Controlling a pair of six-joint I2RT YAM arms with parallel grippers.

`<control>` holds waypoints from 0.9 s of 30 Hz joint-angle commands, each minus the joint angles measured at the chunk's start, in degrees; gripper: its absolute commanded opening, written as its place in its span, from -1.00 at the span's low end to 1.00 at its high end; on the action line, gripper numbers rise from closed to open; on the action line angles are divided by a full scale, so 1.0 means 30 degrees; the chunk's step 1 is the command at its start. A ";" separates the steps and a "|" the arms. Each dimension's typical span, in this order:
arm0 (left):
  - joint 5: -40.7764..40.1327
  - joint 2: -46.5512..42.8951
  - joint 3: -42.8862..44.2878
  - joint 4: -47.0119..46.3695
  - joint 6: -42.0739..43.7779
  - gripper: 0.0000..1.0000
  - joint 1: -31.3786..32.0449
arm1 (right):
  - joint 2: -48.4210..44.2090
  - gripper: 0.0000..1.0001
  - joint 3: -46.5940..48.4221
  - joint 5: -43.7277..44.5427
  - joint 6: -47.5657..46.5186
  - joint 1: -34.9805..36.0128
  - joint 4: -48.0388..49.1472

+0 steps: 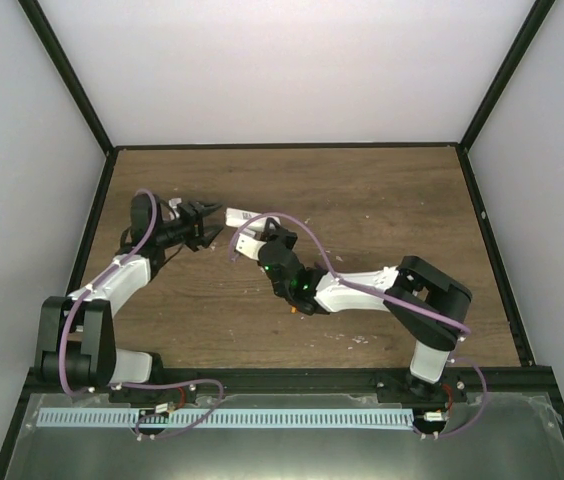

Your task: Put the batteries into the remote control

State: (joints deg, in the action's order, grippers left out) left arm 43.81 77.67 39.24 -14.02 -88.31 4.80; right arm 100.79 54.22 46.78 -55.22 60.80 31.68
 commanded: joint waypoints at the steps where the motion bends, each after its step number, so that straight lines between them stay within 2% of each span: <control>1: 0.0017 -0.0251 -0.0103 -0.0347 -0.0495 0.21 0.0237 | -0.0372 -0.99 -0.0113 0.0216 -0.1209 0.0277 0.2210; 15: -0.0023 -0.0288 0.0226 -0.0333 -0.0431 0.15 0.0565 | 0.0882 -0.99 -0.0143 -0.0457 -0.3358 0.0733 0.4081; 27: -0.0049 0.0032 0.0597 -0.0772 -0.0210 0.14 0.0569 | 0.1107 -0.99 0.0104 -0.0970 -0.2657 0.0773 0.2817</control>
State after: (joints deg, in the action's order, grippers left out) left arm 42.76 77.67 39.33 -14.35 -88.44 6.17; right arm 103.57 53.49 45.23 -64.45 62.39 40.82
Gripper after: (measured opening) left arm 0.570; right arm 0.134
